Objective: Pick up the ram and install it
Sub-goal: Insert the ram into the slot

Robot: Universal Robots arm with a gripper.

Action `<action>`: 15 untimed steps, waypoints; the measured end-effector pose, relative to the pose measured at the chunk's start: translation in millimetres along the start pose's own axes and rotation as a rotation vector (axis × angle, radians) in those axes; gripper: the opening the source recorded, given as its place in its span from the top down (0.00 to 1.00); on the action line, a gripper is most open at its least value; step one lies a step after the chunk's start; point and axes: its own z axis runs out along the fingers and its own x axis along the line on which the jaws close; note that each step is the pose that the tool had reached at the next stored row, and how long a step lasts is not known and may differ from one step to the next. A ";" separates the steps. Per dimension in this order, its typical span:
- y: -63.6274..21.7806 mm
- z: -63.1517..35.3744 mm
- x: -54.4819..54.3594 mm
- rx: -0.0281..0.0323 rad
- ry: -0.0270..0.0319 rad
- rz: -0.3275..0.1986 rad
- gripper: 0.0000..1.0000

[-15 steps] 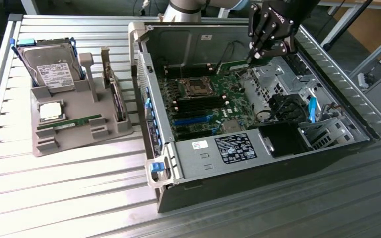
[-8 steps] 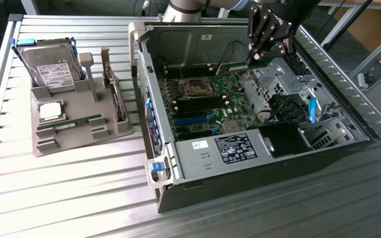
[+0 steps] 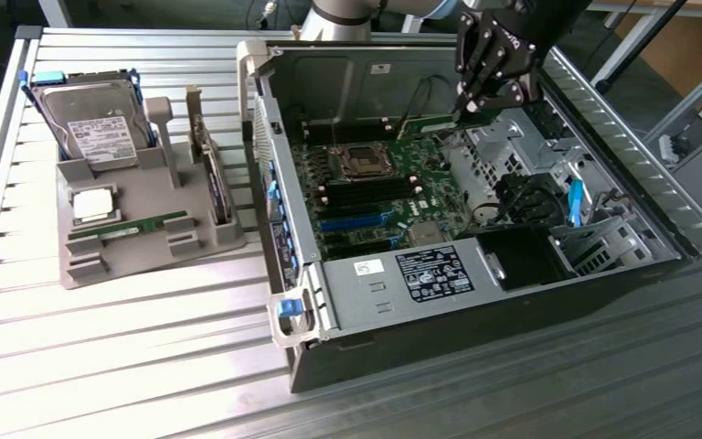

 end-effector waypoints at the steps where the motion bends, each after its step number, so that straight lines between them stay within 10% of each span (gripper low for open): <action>1: 0.0 0.3 0.0 0.0000 0.0000 0.000 0.89; 15: -0.1 4.6 0.5 0.0000 -0.0001 0.000 0.89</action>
